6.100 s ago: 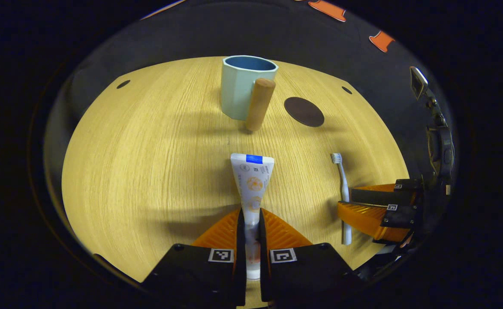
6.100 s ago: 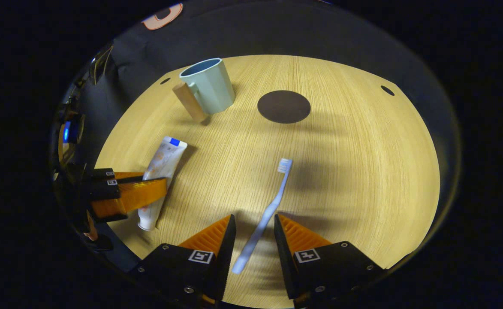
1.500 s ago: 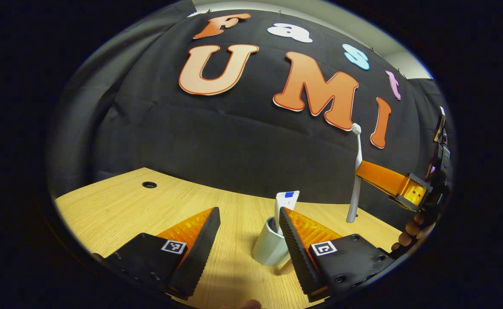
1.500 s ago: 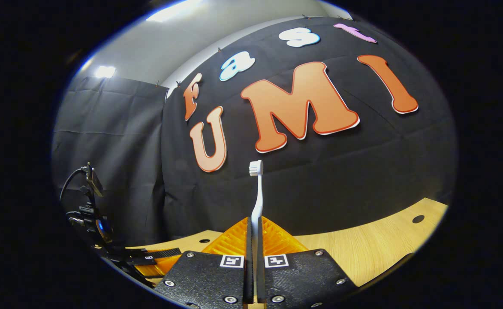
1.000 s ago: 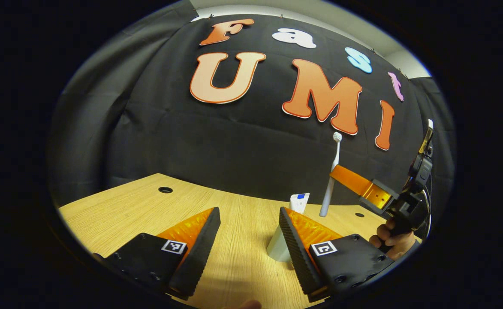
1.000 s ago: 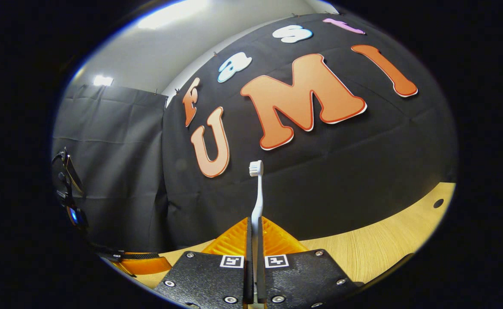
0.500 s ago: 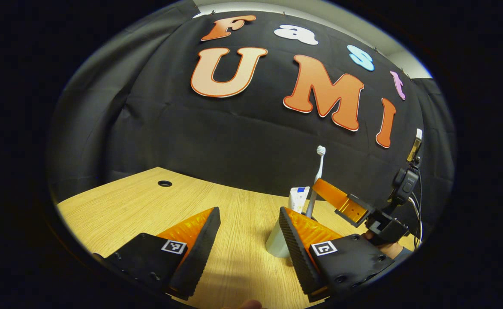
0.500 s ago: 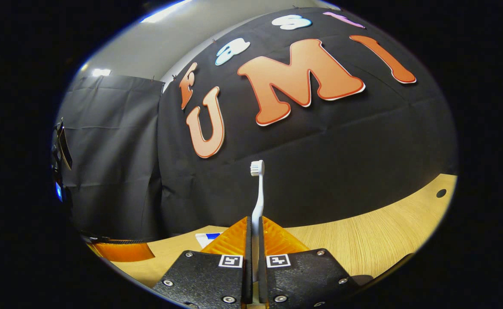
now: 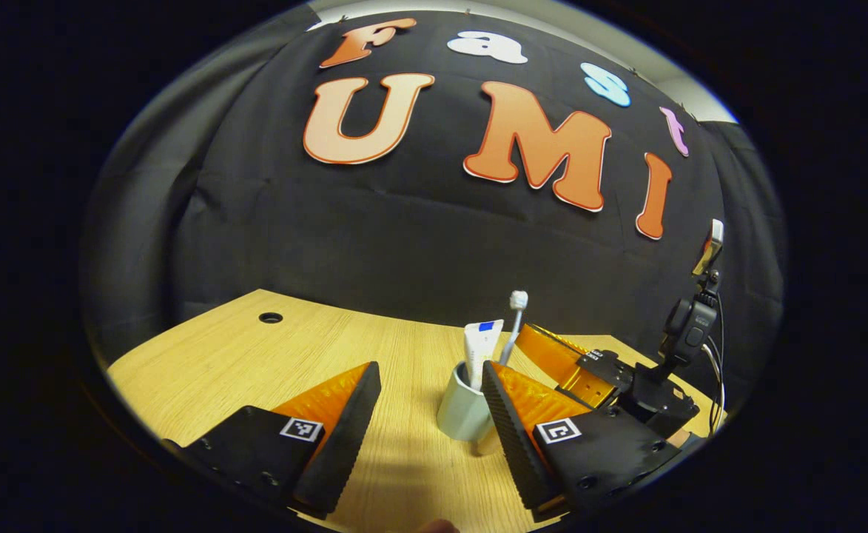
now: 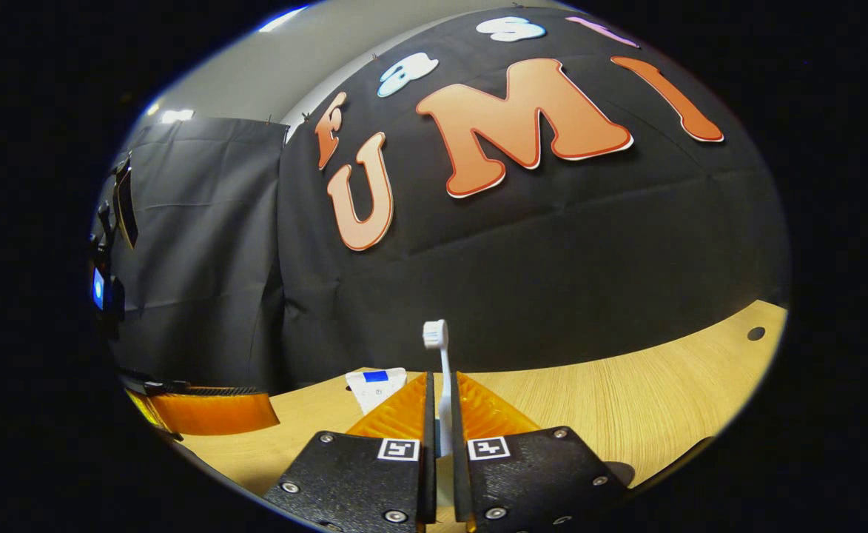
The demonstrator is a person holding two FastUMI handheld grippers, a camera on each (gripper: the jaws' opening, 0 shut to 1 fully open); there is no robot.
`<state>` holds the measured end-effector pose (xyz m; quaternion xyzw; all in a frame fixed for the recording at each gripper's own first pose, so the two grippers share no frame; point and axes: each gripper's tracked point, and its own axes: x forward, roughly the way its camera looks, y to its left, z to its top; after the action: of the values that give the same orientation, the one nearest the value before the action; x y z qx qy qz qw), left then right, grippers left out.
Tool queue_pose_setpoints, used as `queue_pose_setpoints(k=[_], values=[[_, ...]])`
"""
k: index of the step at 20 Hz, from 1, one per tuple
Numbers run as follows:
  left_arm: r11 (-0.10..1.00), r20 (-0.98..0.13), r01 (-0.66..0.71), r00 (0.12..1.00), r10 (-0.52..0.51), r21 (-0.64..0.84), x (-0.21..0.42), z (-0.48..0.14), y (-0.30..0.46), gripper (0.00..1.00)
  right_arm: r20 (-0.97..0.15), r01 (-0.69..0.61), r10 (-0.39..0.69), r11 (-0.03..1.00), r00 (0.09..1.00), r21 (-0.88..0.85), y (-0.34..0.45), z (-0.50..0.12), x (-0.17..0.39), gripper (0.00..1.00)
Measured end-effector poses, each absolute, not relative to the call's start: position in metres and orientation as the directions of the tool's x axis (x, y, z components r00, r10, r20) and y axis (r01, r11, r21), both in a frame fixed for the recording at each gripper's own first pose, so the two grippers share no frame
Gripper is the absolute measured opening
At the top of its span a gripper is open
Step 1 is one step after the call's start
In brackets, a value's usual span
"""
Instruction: Put the toothbrush and toothpaste on the desktop into the cup, then pick up the cup and place it on the coaster on the desktop.
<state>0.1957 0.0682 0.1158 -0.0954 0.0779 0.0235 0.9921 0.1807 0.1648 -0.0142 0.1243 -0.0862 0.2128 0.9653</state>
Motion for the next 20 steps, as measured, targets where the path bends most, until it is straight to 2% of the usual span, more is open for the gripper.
queue_pose_setpoints(k=[5, 6, 7, 8, 10, 11, 13, 14, 15, 16, 17, 20], values=[[0.986, -0.184, -0.027, 0.983, -0.004, -0.165, 0.192, 0.119, 0.059, 0.90, 0.241, -0.433, 0.388, 0.884, 0.890, 0.174, 0.138, 0.005, 0.150, 0.21], [0.988, -0.182, -0.019, 0.983, -0.009, -0.154, 0.193, 0.122, 0.059, 0.90, 0.245, -0.428, 0.384, 0.889, 0.890, 0.164, 0.130, 0.008, 0.143, 0.17], [0.990, -0.185, -0.007, 0.983, -0.020, -0.142, 0.193, 0.123, 0.057, 0.90, 0.246, -0.426, 0.383, 0.891, 0.891, 0.157, 0.122, 0.011, 0.136, 0.27], [0.991, -0.185, 0.001, 0.982, -0.026, -0.133, 0.193, 0.126, 0.056, 0.89, 0.246, -0.422, 0.380, 0.894, 0.892, 0.152, 0.112, 0.014, 0.129, 0.28], [0.991, -0.235, 0.007, 0.971, -0.039, -0.132, 0.193, 0.121, 0.053, 0.89, 0.247, -0.411, 0.368, 0.898, 0.897, 0.155, 0.092, 0.020, 0.116, 0.51], [0.988, -0.261, 0.011, 0.964, -0.051, -0.152, 0.186, 0.120, 0.049, 0.89, 0.247, -0.405, 0.361, 0.901, 0.899, 0.155, 0.082, 0.023, 0.109, 0.51], [0.988, -0.310, 0.002, 0.949, -0.051, -0.156, 0.179, 0.118, 0.044, 0.89, 0.271, -0.378, 0.332, 0.916, 0.903, 0.138, 0.056, 0.035, 0.093, 0.70], [0.990, -0.332, 0.001, 0.942, -0.048, -0.143, 0.178, 0.117, 0.045, 0.89, 0.283, -0.359, 0.314, 0.925, 0.906, 0.121, 0.043, 0.039, 0.086, 0.76], [0.991, -0.352, 0.002, 0.935, -0.048, -0.130, 0.178, 0.115, 0.046, 0.90, 0.291, -0.340, 0.298, 0.934, 0.909, 0.108, 0.031, 0.043, 0.078, 0.73], [0.992, -0.377, 0.009, 0.924, -0.054, -0.122, 0.177, 0.113, 0.046, 0.89, 0.297, -0.324, 0.282, 0.941, 0.912, 0.100, 0.026, 0.040, 0.078, 0.83], [0.993, -0.407, 0.011, 0.912, -0.058, -0.117, 0.175, 0.111, 0.045, 0.93, 0.298, -0.309, 0.269, 0.946, 0.916, 0.095, 0.016, 0.043, 0.071, 0.84], [0.996, -0.501, 0.014, 0.864, -0.055, -0.085, 0.173, 0.103, 0.045, 0.93, 0.301, -0.271, 0.236, 0.959, 0.924, 0.080, -0.010, 0.044, 0.051, 0.89]])
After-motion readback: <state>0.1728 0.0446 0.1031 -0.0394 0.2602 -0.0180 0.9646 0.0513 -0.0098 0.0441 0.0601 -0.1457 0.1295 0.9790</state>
